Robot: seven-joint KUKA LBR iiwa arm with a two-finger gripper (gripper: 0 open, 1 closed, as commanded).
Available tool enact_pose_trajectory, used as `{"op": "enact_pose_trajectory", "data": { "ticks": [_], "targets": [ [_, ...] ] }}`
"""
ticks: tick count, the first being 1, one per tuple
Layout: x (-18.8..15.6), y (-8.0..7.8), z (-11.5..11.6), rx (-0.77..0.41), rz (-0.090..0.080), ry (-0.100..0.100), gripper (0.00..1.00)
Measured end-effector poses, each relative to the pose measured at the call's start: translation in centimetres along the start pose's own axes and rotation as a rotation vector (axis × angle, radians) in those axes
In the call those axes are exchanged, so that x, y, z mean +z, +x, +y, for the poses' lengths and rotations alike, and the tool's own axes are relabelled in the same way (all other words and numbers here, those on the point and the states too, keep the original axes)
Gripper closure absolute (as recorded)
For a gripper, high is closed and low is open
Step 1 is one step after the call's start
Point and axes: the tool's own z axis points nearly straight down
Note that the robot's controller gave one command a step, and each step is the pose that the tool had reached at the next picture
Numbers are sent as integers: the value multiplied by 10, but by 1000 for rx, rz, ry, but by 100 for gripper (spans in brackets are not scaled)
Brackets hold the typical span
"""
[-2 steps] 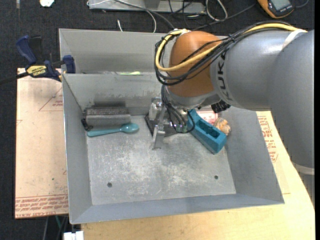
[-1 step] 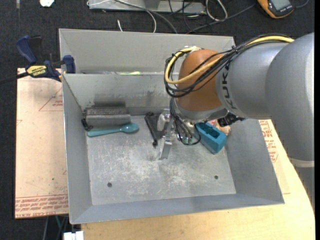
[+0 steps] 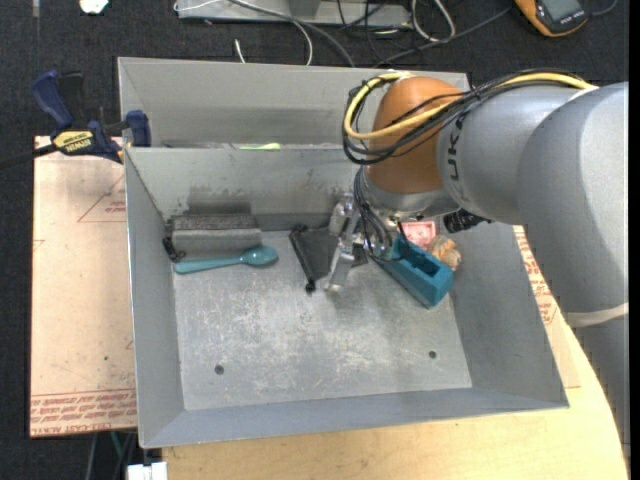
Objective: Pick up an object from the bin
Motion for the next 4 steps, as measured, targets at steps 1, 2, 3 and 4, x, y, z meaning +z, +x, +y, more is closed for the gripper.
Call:
{"op": "enact_pose_trajectory", "data": {
  "ticks": [1,2,3,4],
  "targets": [
    [-8,9,-4,79,8,1,100],
    [-14,18,-3,93,9,0,100],
    [-73,15,-1,30,9,1,100],
    [-27,3,-6,-154,5,-1,100]
  ]
}}
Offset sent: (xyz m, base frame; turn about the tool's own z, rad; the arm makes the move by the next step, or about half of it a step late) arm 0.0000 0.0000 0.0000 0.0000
